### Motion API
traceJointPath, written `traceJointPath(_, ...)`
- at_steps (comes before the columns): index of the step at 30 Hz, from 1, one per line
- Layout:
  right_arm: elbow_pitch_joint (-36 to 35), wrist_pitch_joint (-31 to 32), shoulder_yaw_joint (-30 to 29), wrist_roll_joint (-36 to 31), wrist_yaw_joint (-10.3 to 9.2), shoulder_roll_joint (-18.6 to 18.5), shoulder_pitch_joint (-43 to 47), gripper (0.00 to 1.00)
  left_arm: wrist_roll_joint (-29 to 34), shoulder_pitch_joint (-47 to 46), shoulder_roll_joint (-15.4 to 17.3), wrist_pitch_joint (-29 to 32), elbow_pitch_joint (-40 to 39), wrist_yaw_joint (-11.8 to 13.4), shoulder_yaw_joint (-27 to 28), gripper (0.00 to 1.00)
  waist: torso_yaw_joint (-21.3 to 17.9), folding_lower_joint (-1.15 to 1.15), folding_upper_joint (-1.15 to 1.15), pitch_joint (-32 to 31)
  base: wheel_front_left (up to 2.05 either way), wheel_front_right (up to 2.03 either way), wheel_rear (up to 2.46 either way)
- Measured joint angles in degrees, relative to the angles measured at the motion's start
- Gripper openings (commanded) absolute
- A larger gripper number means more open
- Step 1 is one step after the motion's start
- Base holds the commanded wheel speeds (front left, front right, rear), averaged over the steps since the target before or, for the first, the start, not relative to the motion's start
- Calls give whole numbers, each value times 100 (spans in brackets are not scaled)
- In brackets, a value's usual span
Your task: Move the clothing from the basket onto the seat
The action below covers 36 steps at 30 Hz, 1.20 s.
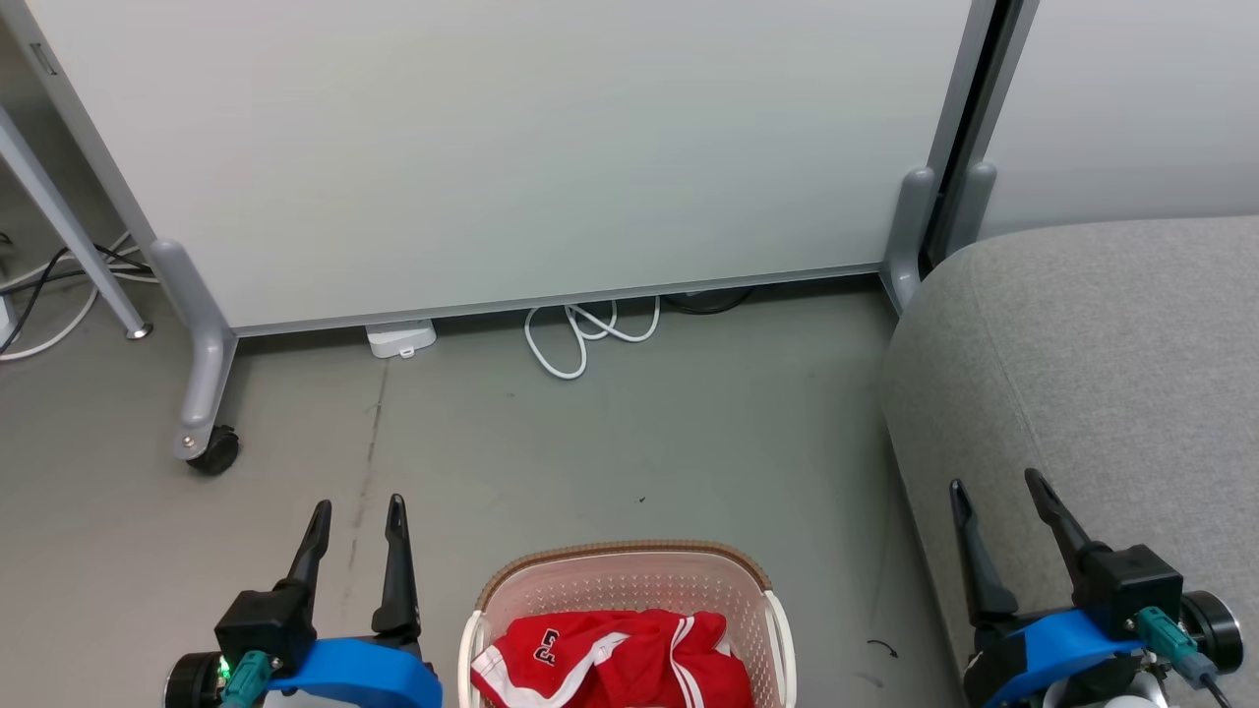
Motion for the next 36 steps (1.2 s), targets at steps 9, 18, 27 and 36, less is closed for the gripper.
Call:
traceJointPath(9, 23, -46, -4, -165, 5, -2, -2, 100, 110, 1, 3, -33, 15, 8, -23, 100, -9, 0, 0, -1, 0, 0, 0)
traceJointPath(18, 22, -47, -3, -163, 5, -2, -3, 100, 101, 2, 3, -33, 14, 8, -22, 100, -14, 0, 0, 9, 0, 0, 0)
traceJointPath(27, -47, -65, 138, -92, 5, -3, -140, 100, 114, -34, 121, -35, 66, -11, -53, 100, -112, 0, 0, 268, 0, 0, 0)
traceJointPath(36, -145, -164, 498, 47, 5, -7, -549, 100, 164, -449, 256, 90, 750, -113, -213, 100, -551, 0, 0, 993, 0, 0, 0)
